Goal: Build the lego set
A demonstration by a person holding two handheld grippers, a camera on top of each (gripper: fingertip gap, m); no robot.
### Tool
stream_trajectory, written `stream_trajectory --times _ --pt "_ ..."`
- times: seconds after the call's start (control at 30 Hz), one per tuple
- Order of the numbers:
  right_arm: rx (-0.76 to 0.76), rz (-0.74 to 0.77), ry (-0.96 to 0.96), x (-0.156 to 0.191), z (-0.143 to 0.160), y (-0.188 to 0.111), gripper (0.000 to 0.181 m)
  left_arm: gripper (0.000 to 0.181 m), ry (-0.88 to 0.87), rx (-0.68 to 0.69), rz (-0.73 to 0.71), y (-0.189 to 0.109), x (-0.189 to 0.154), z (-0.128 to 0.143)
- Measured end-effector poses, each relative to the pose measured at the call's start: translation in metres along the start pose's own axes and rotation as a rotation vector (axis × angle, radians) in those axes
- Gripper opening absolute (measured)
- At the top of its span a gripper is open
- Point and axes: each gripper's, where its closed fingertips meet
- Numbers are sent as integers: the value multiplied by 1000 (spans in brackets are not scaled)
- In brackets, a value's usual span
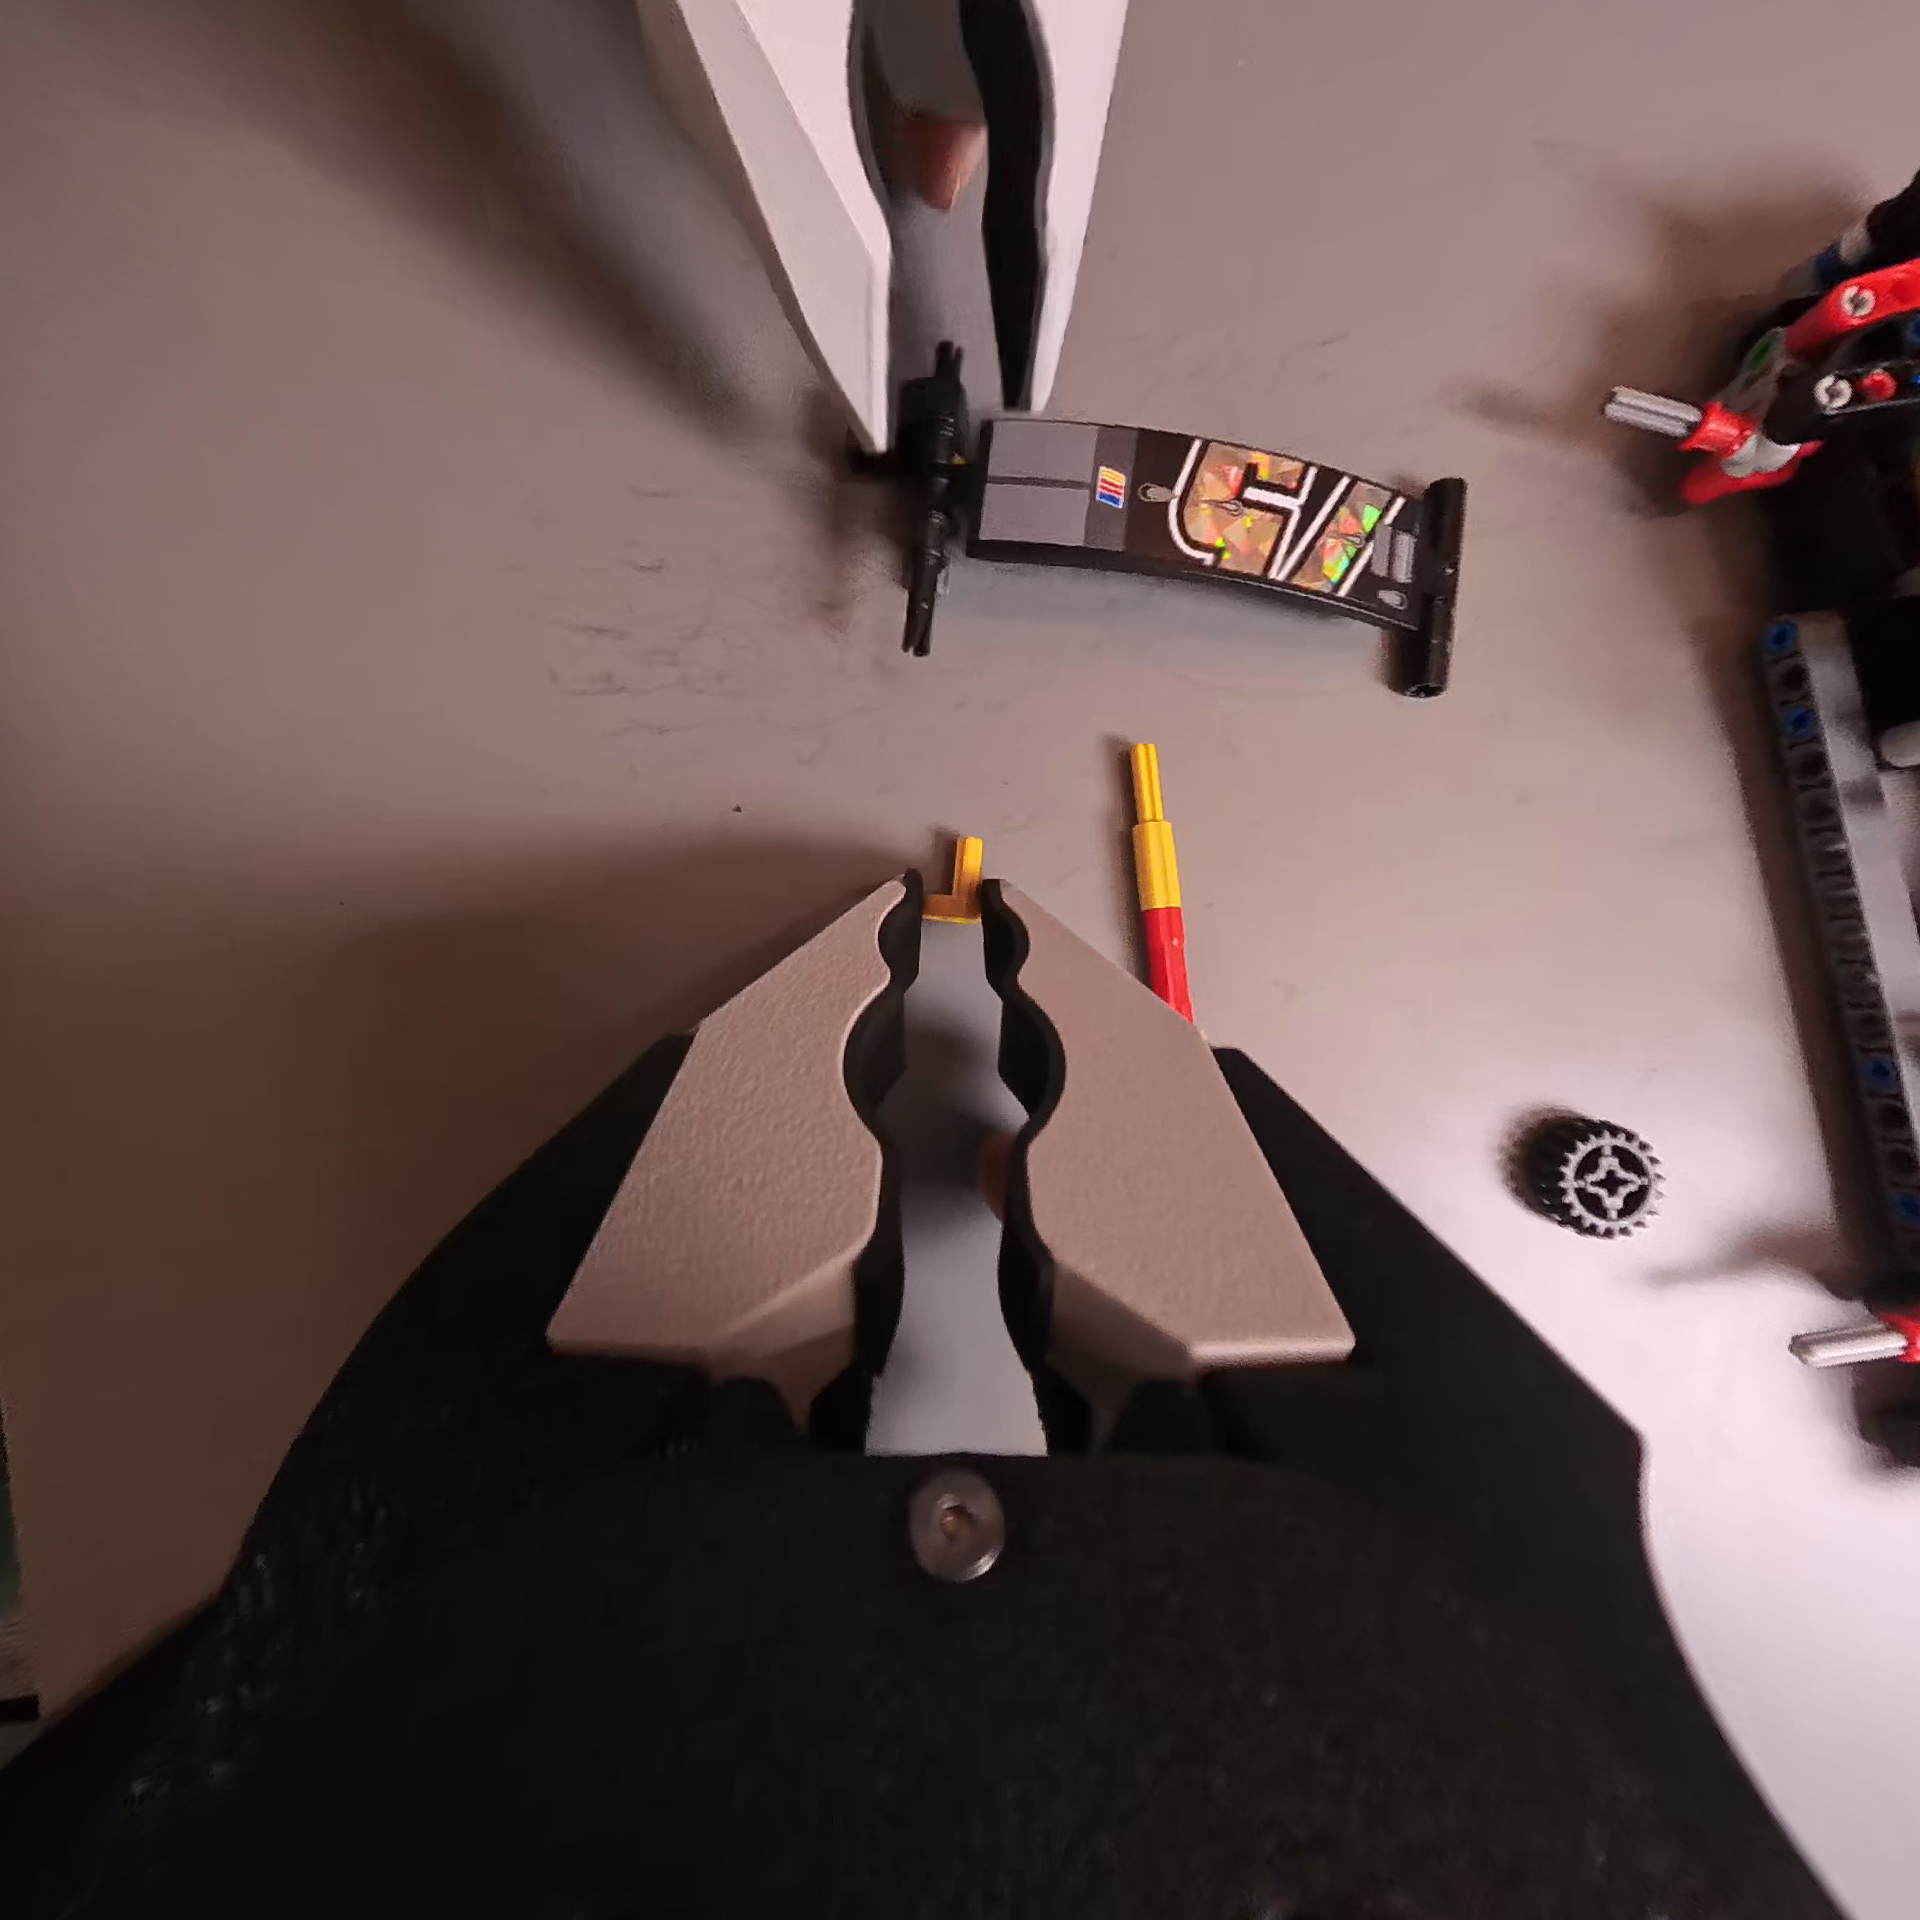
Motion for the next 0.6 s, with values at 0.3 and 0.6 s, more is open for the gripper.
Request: stream_trajectory --times 0.3,0.6 --pt "36 106 117 11 -1 -1 8 15 166 -72 -114 -40 6 5" --pt "21 124 151 61 -14 -2 22 12 311 100 -74 -16 -11 42"
Point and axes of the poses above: each gripper's, where its closed fingertips meet, y out along the fingers, z out of its underside, x = y × z across the jaws, and after that the axes turned 12 degrees about -y, right-handed
